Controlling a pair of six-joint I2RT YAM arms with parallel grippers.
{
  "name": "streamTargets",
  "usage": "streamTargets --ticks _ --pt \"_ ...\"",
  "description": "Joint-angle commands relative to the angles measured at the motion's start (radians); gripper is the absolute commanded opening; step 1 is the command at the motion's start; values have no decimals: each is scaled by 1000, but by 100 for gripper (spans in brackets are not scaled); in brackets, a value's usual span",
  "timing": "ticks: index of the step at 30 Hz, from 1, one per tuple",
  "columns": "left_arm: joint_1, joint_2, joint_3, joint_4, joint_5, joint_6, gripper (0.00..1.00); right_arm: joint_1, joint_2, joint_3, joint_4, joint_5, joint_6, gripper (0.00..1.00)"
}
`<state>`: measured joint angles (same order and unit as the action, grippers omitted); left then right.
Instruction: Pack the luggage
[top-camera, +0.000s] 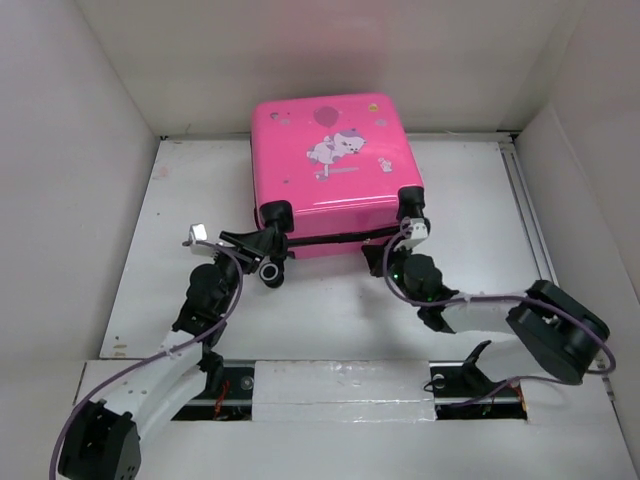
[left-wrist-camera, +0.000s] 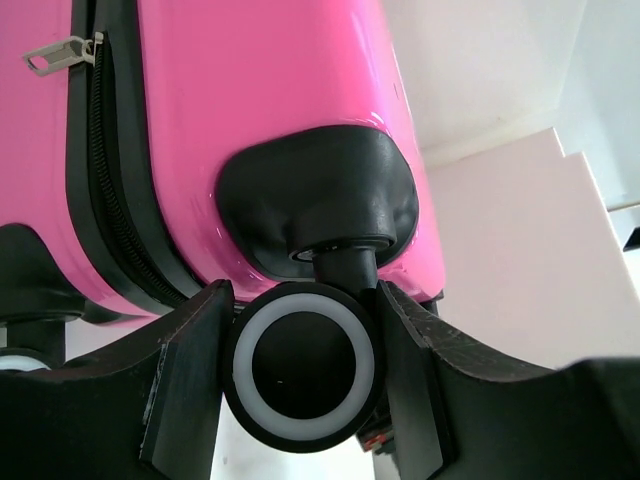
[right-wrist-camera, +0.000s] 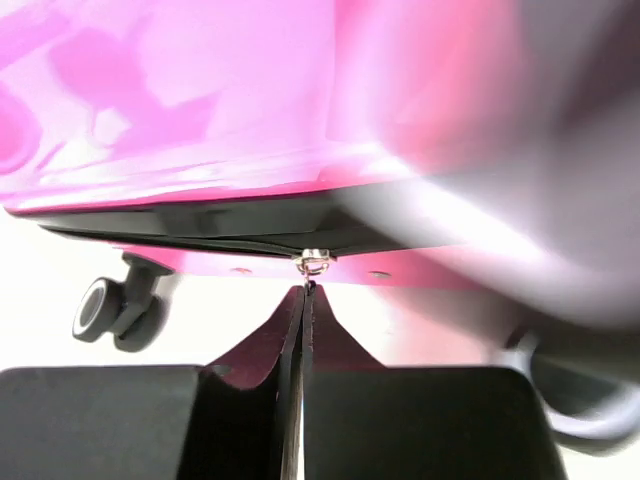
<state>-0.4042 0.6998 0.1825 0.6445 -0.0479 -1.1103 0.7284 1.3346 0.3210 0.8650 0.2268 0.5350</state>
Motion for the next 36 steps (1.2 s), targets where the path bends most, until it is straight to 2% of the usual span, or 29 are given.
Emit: streamTargets --ticks 1,3,6,8,9,13,15,20,22,23,26,28,30,33,34,36 --pt "-35 69 61 85 149 18 0 166 98 38 135 49 -26 0" --pt "-45 104 61 125 171 7 0 256 112 105 63 123 -62 0" --pt "-86 141 104 136 171 18 0 346 144 171 -7 114 -96 0" --pt "-143 177 167 136 171 39 0 373 178 226 17 9 -96 0" --pt "-143 178 187 136 171 40 0 373 192 227 37 8 -86 0" --pt "-345 240 285 136 109 63 0 402 235 318 13 -133 -86 0" --pt "-398 241 304 136 85 53 0 411 244 352 12 -174 -86 0" --pt "-533 221 293 145 2 20 0 411 360 395 213 -292 -4 0" --pt "-568 230 282 167 -13 -6 0 424 432 418 287 -293 54 0" --pt "-584 230 282 182 -29 -6 0 437 455 418 390 -278 69 0" --pt "-593 254 249 208 -38 -26 0 437 505 399 622 -268 126 0" --pt "-602 254 238 236 -38 -26 0 408 514 348 716 -290 172 0" --pt "-602 228 256 174 -62 0 0 398 482 276 805 -290 189 0" --pt "-602 175 268 136 -79 30 0 388 369 136 666 -178 183 0" --pt "-602 175 278 136 -79 30 0 388 368 112 677 -123 183 0" --pt "-602 216 293 205 -44 9 0 372 417 98 756 -141 194 0"
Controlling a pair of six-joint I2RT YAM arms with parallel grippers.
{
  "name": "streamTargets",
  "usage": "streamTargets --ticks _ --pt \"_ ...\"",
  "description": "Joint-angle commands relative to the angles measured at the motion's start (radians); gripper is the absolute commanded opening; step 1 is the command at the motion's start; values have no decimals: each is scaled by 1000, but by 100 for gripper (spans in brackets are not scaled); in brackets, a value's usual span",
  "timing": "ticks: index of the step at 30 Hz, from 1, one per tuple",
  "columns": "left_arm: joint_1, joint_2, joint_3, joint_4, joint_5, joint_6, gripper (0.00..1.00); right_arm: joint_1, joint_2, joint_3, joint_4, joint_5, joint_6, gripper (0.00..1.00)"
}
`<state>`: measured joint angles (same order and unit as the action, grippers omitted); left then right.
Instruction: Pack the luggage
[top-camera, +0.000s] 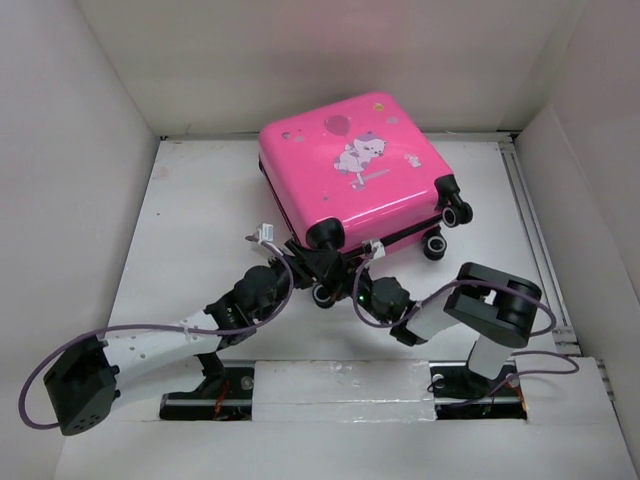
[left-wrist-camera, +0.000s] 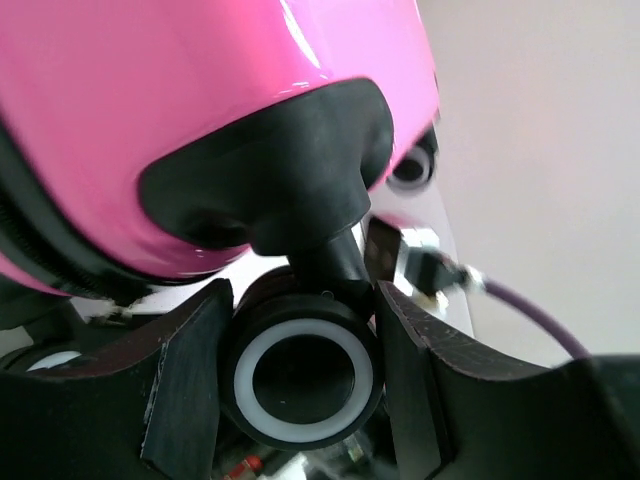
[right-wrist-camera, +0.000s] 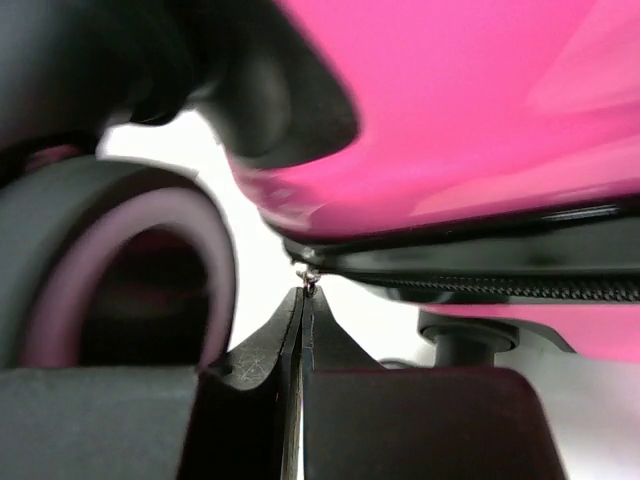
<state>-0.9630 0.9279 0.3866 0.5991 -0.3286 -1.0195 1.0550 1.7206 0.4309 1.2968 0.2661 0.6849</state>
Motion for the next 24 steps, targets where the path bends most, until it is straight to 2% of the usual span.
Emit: streamTargets --ticks 1,2,3,6,8,12,15,16,17,18,19,20,22,24 --pt "-43 12 89 277 281 -93 0 34 62 12 429 -220 44 0" --pt "-43 63 101 309 302 -108 0 24 92 82 459 -281 62 0" --pt "-43 87 101 389 319 -146 0 23 117 127 460 -291 82 0" --pt "-81 158 115 456 332 -159 0 33 217 280 456 -303 123 0" --pt "-103 172 126 485 301 -146 0 46 289 327 516 -291 177 0" --pt "-123 172 135 487 255 -122 0 46 301 358 516 -291 214 0" --pt "-123 140 147 379 220 -111 0 57 217 231 516 -240 214 29" --pt "-123 90 161 317 176 -56 4 57 192 132 516 -207 214 37" --pt "-123 62 182 201 149 -28 14 57 168 85 504 -188 205 47" --pt "-123 31 182 150 119 -2 28 57 115 39 469 -171 205 51" --pt "-123 -27 195 30 52 36 58 57 87 -28 441 -162 191 57" --pt "-111 -59 195 28 21 50 68 57 56 -55 405 -151 182 57" --pt "-96 -118 205 -100 -25 87 81 57 -33 -93 272 -151 153 67" --pt "-75 -204 205 -244 -117 117 84 66 -96 -126 167 -125 130 70"
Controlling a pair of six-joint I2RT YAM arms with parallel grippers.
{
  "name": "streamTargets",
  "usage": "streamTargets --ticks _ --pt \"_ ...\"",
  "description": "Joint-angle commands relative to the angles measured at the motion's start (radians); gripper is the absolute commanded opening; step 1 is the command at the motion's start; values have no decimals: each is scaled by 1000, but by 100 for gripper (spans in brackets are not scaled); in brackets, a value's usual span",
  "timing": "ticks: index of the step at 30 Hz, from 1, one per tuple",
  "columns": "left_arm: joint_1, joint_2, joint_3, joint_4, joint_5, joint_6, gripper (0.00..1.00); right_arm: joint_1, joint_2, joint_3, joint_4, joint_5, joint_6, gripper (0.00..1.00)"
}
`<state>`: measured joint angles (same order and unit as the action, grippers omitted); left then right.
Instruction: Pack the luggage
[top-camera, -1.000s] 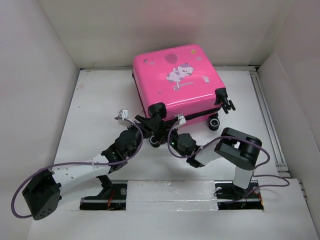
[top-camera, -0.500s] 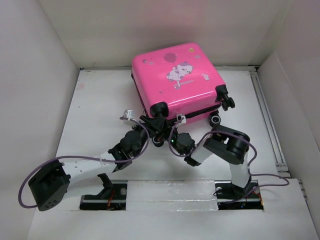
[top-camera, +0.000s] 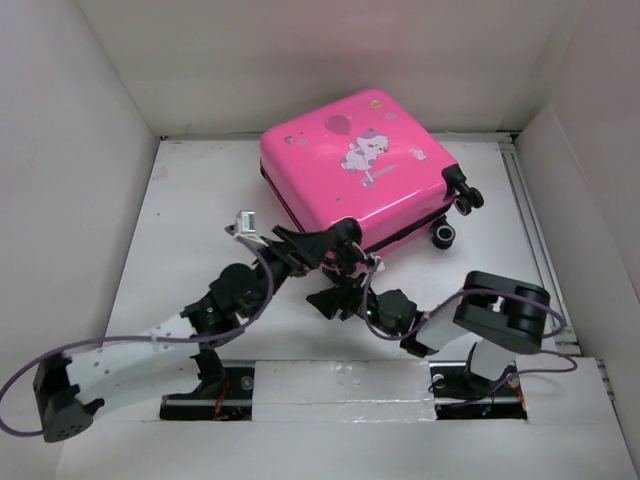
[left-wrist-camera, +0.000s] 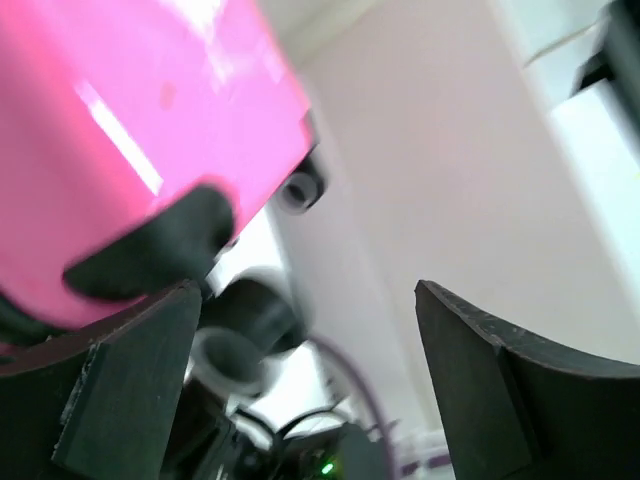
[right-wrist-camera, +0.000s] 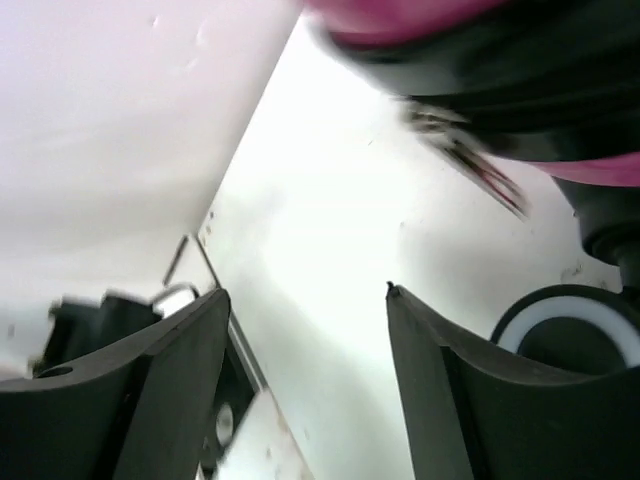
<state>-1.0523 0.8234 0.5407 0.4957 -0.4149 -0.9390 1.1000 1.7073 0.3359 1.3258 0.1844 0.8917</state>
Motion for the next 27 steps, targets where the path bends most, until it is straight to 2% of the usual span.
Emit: streamTargets --ticks 1,2,4,5,7,8,11,12,14,16,18,19,23,27 --pt "14 -128 51 -185 -68 37 82 38 -154 -31 27 -28 -106 70" --pt "14 -186 42 -231 -140 37 78 59 -196 -40 -52 4 -120 73" --pt "14 -245 -10 -340 -180 28 64 86 -326 -11 -240 33 -176 75" --pt "14 -274 -37 -359 -180 28 53 102 -369 3 -424 53 -194 75" --pt "14 -316 -126 -368 -138 37 39 147 -455 38 -601 116 -211 77" --pt "14 -325 -154 -368 -115 37 32 156 -539 48 -757 134 -223 77" --pt "14 -253 -240 -303 11 37 32 156 -696 101 -988 148 -214 78" --pt "14 -227 -255 -264 55 37 34 156 -730 115 -1120 158 -214 80" --pt "-37 -143 -266 -176 56 46 37 169 -797 152 -1235 168 -203 80" --pt "-51 -62 -266 -129 37 74 46 178 -892 176 -1368 197 -203 81" --pt "-51 17 -230 -66 37 133 54 178 -975 224 -1471 243 -192 86" --pt "-51 17 -217 -51 37 134 54 178 -997 224 -1497 244 -192 89" --pt "-51 185 -133 -25 37 190 55 166 -1023 276 -1574 339 -226 94" --pt "-51 294 -87 12 -53 215 55 137 -931 353 -1574 316 -301 98"
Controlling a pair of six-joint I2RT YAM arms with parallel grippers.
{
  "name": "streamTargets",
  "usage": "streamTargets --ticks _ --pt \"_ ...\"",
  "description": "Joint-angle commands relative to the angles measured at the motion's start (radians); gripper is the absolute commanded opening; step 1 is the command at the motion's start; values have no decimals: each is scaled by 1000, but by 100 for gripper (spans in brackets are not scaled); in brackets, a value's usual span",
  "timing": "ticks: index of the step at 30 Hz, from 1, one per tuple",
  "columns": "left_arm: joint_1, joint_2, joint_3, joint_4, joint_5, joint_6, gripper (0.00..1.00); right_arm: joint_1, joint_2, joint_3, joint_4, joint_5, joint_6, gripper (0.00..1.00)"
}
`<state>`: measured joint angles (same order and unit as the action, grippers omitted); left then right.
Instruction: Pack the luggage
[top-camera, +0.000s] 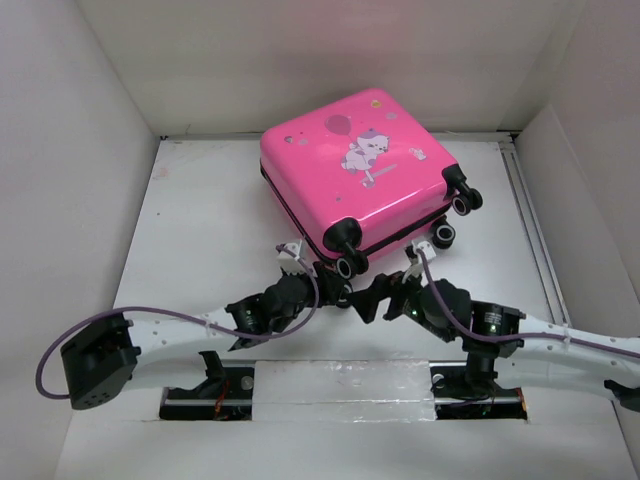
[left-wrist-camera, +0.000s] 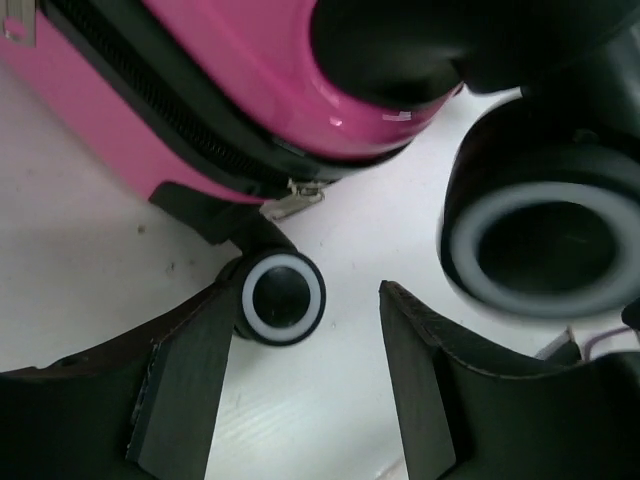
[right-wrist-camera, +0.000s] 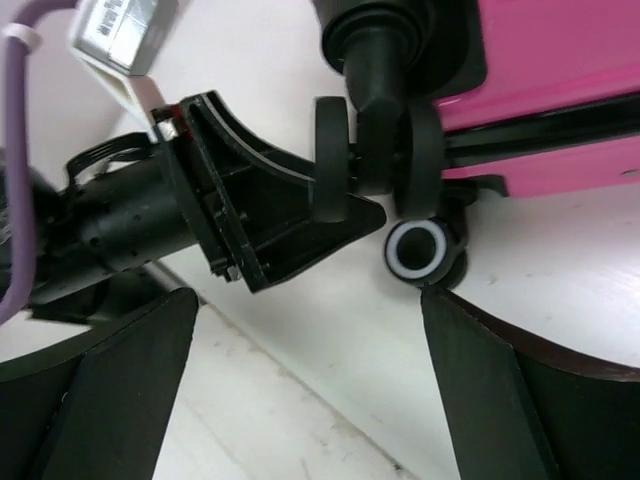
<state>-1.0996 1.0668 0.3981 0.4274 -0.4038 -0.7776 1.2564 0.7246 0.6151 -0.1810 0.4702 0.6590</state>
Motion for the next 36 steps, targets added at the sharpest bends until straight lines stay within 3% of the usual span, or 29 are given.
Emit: streamTargets --ticks 1,6,17,25,28,30,32,33,35,36 --pt "-3 71 79 91 -78 69 56 -35 74 89 -57 30 -87 100" --pt "-3 146 114 117 -148 101 58 -113 209 170 -39 65 -180 100" --pt "-13 262 145 234 -208 127 58 -242 429 298 32 -53 -279 100" --pt "-13 301 145 284 -293 147 47 -272 489 322 67 -91 -288 84" --pt "-13 311 145 324 -302 158 39 -305 501 333 67 -120 -297 84" --pt "-13 320 145 353 -302 158 35 -317 527 333 67 -134 -306 90" --pt "-13 331 145 363 -325 158 24 -344 536 351 67 -148 -315 90" --pt "-13 331 156 363 -334 170 19 -353 562 351 67 -162 -326 87" --pt "-13 331 165 346 -377 170 2 -367 576 370 67 -180 -337 70" --pt "-13 312 165 335 -388 170 0 -367 576 370 67 -180 -337 52"
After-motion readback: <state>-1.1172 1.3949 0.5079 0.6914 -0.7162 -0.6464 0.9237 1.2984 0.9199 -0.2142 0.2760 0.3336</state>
